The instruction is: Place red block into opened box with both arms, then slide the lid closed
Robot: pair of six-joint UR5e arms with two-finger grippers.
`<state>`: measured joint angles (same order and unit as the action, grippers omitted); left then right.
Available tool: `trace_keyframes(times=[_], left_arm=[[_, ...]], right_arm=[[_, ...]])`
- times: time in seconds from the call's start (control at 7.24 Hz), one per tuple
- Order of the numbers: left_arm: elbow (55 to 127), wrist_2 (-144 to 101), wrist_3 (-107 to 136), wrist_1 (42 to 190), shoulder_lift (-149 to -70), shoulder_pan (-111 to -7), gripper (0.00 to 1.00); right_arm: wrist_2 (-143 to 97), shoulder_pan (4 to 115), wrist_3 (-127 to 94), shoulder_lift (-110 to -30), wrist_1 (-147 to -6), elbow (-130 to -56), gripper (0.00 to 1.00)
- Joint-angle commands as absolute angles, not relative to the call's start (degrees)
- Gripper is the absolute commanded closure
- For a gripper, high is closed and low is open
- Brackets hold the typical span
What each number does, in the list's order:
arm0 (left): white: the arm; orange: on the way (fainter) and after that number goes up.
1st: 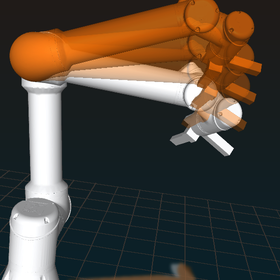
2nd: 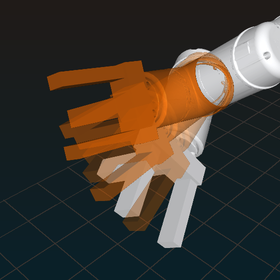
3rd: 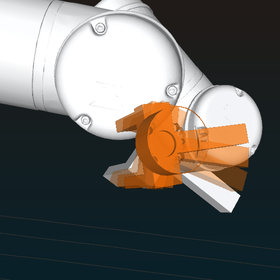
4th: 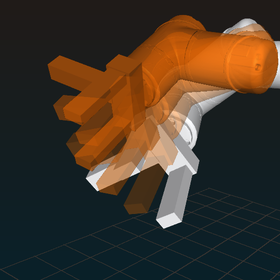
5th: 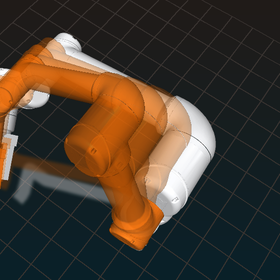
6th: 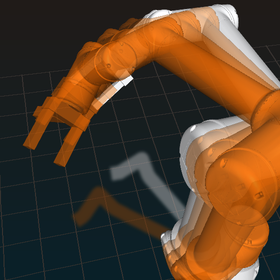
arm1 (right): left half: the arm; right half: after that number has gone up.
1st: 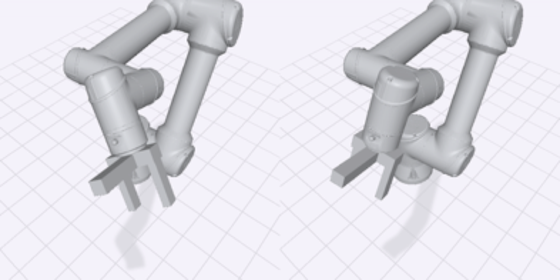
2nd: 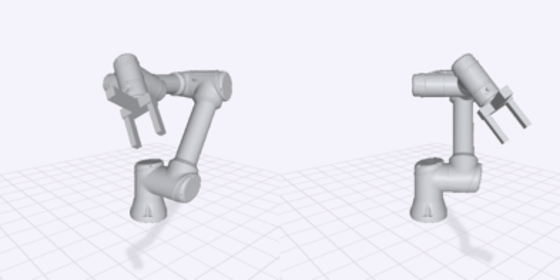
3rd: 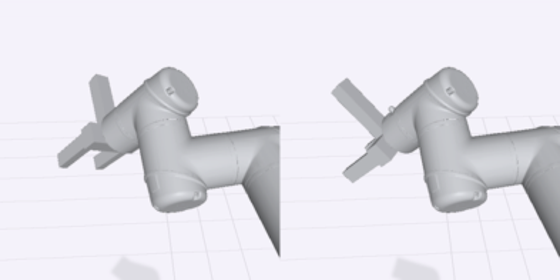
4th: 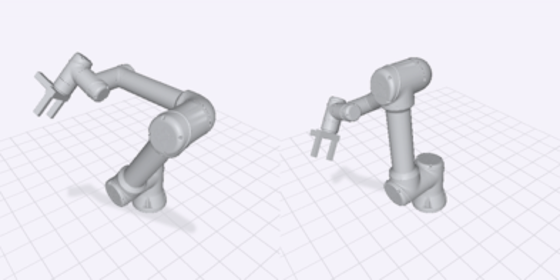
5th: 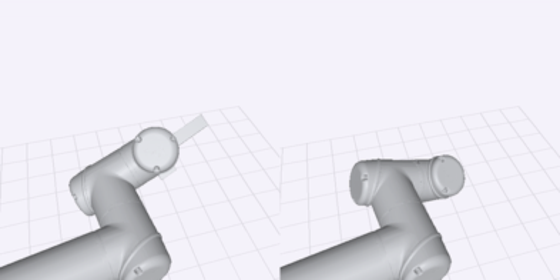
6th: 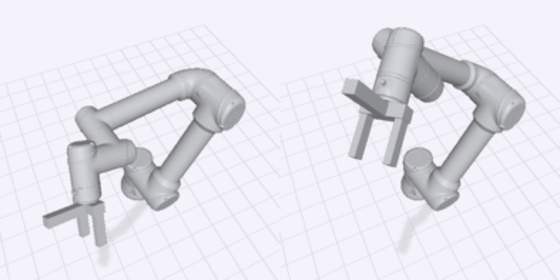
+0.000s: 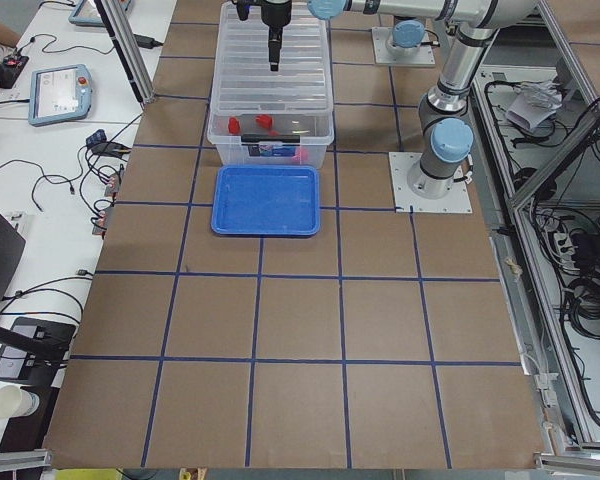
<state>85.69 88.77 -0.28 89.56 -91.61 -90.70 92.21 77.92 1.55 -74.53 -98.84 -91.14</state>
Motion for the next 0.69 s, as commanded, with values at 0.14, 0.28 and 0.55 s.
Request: trace_keyframes(times=[0.14,0.28,0.55], left_arm=[[85.3,88.8,-0.4,89.6,-91.7,-90.7,0.0],[85.3,88.8,-0.3,89.6,-91.7,-90.7,0.0],[85.3,88.8,-0.2,89.6,-91.8,-90.7,0.0]], right_arm=[[92.1,81.2,-3.1,-74.5,-99.1,-91.1,0.0],[92.0,83.0,-5.4,-74.4,-99.3,-91.1,0.0],[92.0,84.2,-6.6,-74.4,-99.5,-91.1,0.0]])
